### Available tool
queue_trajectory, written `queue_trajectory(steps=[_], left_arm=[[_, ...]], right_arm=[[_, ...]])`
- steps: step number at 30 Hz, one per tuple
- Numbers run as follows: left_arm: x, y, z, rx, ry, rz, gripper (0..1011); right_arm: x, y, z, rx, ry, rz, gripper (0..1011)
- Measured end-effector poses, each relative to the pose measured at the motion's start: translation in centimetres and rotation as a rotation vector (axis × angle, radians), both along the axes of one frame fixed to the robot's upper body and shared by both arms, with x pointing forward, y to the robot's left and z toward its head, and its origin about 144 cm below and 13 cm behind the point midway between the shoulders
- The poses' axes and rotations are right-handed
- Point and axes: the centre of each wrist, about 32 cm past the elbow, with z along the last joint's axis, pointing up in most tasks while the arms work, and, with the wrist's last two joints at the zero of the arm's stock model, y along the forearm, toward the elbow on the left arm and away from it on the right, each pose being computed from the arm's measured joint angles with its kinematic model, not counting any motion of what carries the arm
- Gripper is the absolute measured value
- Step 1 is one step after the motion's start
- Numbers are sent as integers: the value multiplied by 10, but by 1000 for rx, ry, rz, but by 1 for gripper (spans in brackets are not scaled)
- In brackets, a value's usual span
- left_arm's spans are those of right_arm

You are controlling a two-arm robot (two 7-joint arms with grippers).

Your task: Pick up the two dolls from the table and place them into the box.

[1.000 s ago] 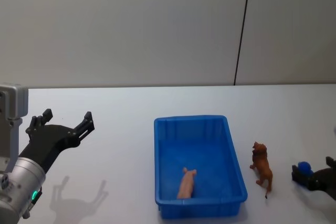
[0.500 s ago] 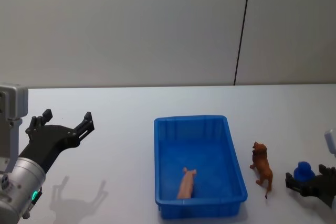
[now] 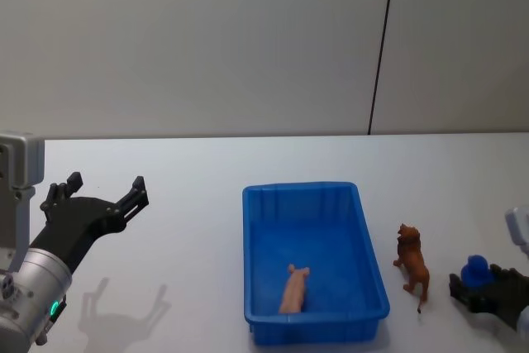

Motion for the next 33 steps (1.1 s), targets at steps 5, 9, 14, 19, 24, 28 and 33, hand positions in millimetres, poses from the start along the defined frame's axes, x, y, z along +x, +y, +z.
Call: queue_trajectory(steps=[5, 9, 14, 19, 24, 28, 33], left_arm=[[0, 0, 0, 0, 0, 0, 1001], [0, 0, 0, 0, 0, 0, 1001], [0, 0, 0, 0, 0, 0, 1001], [0, 0, 0, 0, 0, 0, 1001], [0, 0, 0, 0, 0, 0, 1001], [0, 0, 0, 0, 0, 0, 1001], [0, 0, 0, 0, 0, 0, 1001]], right_arm=[[0, 1, -1, 1, 3, 0, 613], [0, 1, -1, 1, 5, 0, 574], [0, 1, -1, 1, 6, 0, 524], [1, 1, -1, -1, -7, -1, 498], [2, 1, 4, -3, -52, 0, 458], [4, 1, 9, -4, -95, 6, 440], [7, 3, 20, -3, -164, 20, 400]])
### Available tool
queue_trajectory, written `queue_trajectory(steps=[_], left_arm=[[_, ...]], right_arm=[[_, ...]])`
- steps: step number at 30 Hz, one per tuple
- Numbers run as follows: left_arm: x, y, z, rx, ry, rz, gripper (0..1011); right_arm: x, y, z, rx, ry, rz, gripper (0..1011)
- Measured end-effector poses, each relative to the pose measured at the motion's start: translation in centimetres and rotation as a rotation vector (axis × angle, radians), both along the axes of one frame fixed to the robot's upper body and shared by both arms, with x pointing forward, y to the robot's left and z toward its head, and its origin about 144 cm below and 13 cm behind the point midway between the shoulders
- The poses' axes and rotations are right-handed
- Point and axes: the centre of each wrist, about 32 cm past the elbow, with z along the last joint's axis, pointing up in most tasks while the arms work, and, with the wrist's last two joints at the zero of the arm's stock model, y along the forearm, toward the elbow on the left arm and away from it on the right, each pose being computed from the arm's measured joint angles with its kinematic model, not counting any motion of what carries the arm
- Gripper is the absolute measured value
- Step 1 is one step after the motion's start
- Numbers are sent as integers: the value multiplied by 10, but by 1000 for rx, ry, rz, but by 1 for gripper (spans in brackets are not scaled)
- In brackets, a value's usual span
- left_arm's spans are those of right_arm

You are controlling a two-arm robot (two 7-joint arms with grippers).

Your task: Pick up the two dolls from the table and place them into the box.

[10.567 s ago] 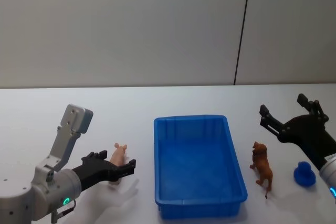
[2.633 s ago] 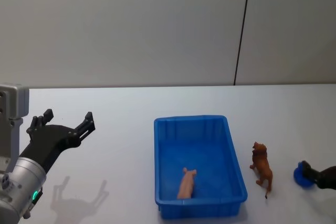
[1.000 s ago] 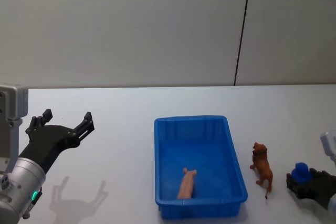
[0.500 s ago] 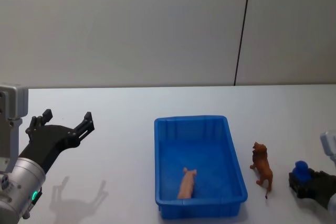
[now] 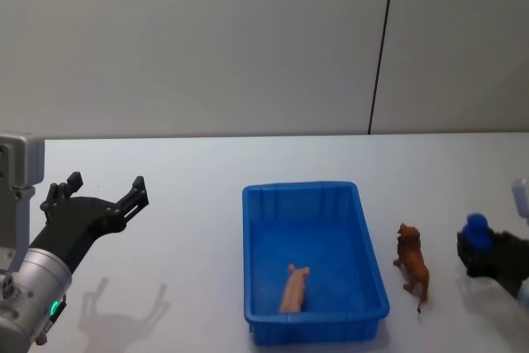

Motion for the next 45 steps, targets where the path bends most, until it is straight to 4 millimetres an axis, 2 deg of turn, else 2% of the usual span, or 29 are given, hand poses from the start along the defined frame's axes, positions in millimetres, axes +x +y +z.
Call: queue_trajectory(steps=[17, 28, 35, 45], left_arm=[[0, 0, 0, 0, 0, 0, 1001], [0, 0, 0, 0, 0, 0, 1001], [0, 0, 0, 0, 0, 0, 1001], [0, 0, 0, 0, 0, 0, 1001]], right_arm=[[16, 18, 49, 50, -244, 140, 297], [28, 37, 72, 120, -291, 280, 225], [35, 48, 78, 159, -249, 359, 186], [44, 59, 75, 187, -144, 415, 131]])
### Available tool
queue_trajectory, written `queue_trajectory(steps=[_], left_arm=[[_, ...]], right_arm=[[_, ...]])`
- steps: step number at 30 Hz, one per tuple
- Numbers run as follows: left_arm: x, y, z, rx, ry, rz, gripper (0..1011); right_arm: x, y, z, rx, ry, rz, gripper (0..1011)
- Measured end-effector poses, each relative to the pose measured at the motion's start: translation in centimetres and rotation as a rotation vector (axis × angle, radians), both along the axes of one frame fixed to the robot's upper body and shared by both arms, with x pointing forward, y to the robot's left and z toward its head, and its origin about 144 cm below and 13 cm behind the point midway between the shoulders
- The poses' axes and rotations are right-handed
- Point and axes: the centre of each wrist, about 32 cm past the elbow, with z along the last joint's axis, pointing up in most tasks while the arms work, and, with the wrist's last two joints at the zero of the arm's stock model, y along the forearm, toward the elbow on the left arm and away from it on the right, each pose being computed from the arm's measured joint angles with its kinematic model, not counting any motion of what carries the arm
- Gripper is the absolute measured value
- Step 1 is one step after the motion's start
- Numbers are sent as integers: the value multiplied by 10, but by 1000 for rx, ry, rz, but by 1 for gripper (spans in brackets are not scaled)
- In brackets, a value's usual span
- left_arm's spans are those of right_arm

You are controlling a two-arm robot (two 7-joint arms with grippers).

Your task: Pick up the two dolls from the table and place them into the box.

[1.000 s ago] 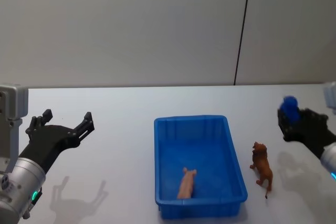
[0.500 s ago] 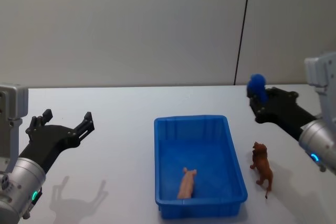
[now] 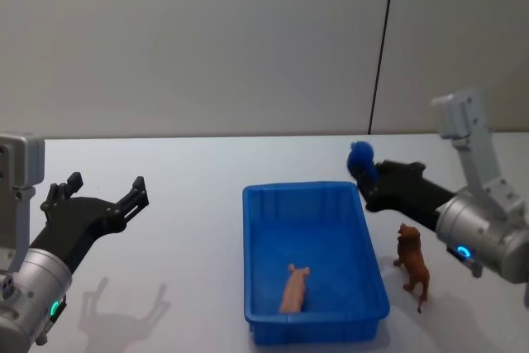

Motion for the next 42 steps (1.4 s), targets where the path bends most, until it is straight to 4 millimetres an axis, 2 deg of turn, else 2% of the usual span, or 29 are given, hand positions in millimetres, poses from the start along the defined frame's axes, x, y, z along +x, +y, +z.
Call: queue_trajectory(steps=[9, 15, 23, 24, 33, 34, 36, 37, 42], left_arm=[[0, 0, 0, 0, 0, 0, 1001], [0, 0, 0, 0, 0, 0, 1001], [0, 0, 0, 0, 0, 0, 1001], [0, 0, 0, 0, 0, 0, 1001], [0, 0, 0, 0, 0, 0, 1001], [0, 0, 0, 0, 0, 0, 1001], [0, 0, 0, 0, 0, 0, 1001], [0, 0, 0, 0, 0, 0, 1001], [0, 0, 0, 0, 0, 0, 1001]], right_arm=[[9, 12, -16, -17, 110, 36, 96], [13, 18, -23, -21, 134, 52, 132], [16, 23, -29, -23, 152, 68, 360], [16, 24, -29, -23, 153, 69, 423], [18, 27, -32, -24, 161, 77, 682], [18, 27, -33, -25, 162, 78, 738], [18, 27, -33, -25, 163, 78, 775], [18, 27, -33, -25, 164, 79, 830], [19, 28, -34, -25, 166, 80, 946]])
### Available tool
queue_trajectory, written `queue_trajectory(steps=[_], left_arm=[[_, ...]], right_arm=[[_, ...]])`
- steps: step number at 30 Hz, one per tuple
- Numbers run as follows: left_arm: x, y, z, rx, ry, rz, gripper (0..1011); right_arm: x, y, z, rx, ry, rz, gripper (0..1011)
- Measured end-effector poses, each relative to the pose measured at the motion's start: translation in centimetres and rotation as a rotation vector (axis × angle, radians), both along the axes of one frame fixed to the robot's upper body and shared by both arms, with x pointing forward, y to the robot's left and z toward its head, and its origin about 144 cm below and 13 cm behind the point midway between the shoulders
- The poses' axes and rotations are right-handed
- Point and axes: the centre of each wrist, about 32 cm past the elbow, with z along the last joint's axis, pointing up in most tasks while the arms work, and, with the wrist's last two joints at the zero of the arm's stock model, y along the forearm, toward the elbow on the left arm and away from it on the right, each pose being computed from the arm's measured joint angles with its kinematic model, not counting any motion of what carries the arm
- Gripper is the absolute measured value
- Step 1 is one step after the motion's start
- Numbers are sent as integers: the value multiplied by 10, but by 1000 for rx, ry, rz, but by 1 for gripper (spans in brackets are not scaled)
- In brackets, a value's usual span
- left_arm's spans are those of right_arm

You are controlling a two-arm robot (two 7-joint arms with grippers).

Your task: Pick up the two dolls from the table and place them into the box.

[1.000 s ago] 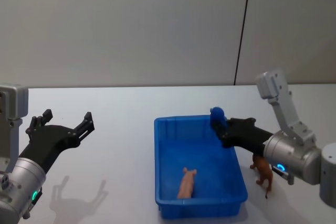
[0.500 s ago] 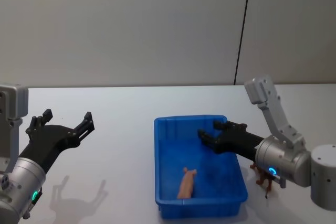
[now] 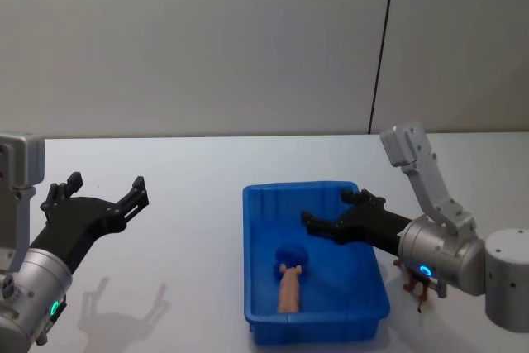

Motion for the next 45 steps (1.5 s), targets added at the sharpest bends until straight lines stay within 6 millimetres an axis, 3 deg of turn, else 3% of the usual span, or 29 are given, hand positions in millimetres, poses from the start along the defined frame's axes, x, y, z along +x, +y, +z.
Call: queue_trajectory(steps=[3, 14, 23, 37, 45], left_arm=[[0, 0, 0, 0, 0, 0, 1001], [0, 0, 0, 0, 0, 0, 1001], [0, 0, 0, 0, 0, 0, 1001], [0, 0, 0, 0, 0, 0, 1001], [0, 0, 0, 0, 0, 0, 1001]], right_arm=[[0, 0, 0, 0, 1, 1, 1001], [-2, -4, 3, 8, -21, -21, 1001], [-8, -20, 12, 30, -73, -90, 1001], [-36, -52, 16, 46, -76, -211, 1001], [-51, -60, 14, 39, -14, -244, 1001]])
